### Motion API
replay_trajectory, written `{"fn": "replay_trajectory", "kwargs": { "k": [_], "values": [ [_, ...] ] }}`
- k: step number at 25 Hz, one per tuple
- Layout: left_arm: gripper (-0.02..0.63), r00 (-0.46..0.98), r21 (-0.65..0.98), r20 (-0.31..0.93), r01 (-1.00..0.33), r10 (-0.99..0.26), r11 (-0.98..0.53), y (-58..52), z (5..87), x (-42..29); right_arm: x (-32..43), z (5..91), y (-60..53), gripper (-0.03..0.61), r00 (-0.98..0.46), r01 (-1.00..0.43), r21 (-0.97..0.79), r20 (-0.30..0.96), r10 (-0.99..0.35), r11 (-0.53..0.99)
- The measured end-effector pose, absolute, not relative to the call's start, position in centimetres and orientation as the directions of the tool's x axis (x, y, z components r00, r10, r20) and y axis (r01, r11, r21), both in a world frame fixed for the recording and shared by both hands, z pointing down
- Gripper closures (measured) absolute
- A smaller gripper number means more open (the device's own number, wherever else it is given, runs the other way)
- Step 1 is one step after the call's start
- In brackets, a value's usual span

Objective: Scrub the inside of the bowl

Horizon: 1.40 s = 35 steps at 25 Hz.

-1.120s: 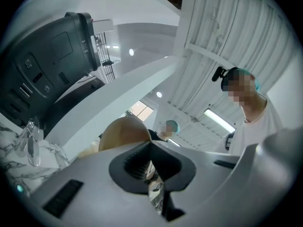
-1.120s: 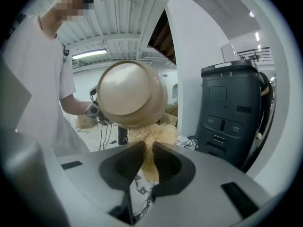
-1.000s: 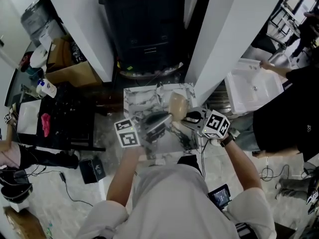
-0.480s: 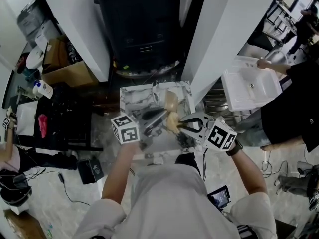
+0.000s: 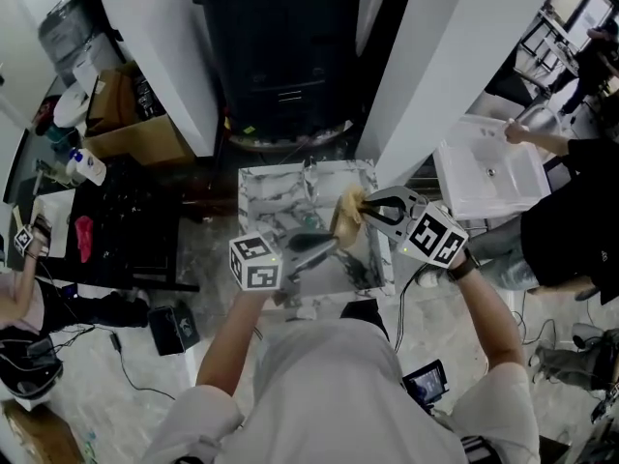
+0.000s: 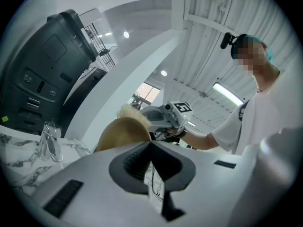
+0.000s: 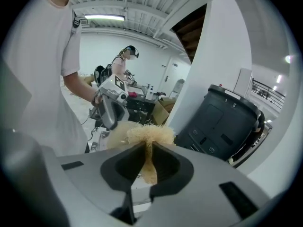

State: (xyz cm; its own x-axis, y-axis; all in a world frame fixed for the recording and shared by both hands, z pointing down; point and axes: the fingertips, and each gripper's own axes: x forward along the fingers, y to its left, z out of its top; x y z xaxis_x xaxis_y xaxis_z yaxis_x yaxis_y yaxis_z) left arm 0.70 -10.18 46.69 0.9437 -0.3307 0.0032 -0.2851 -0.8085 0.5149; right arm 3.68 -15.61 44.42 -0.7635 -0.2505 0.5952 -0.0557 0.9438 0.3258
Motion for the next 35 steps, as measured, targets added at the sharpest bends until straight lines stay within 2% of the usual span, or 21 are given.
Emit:
{"fn": "replay_trajectory", "kwargs": {
  "k": [5, 11, 17, 24, 29, 35],
  "values": [
    [0.595, 0.947, 0.528, -0.054, -0.242, -0.317, -0.814, -9.4, 45.8, -0.2, 3.3, 48.3, -18.3, 0.528, -0.753, -0.080, 0.247, 0.620, -0.221, 0.966],
    [0.597, 0.892, 0.600, -0.171, -0.242, -0.418, -0.762, -11.4, 43.6, -2.7, 2.2, 53.1, -15.4, 0.528, -0.753, -0.022, 0.133, 0.649, -0.104, 0.991],
    [0.597, 0.862, 0.588, -0.155, -0.312, -0.483, -0.746, -13.9, 43.4, -4.2, 0.6, 51.2, -10.7, 0.528, -0.768, 0.076, 0.126, 0.641, -0.022, 0.989],
    [0.597, 0.859, 0.598, -0.135, -0.327, -0.494, -0.731, -14.3, 44.5, -4.6, 1.8, 44.9, -9.7, 0.528, -0.786, 0.113, 0.203, 0.617, -0.038, 0.973],
    [0.597, 0.887, 0.600, -0.114, -0.298, -0.448, -0.743, -13.0, 45.2, -2.8, 2.3, 42.2, -12.4, 0.529, -0.800, 0.056, 0.278, 0.588, -0.124, 0.959],
    [0.596, 0.913, 0.583, -0.104, -0.265, -0.394, -0.768, -11.3, 45.5, -1.6, 3.7, 44.6, -17.1, 0.529, -0.767, -0.060, 0.279, 0.602, -0.223, 0.958]
  ]
}}
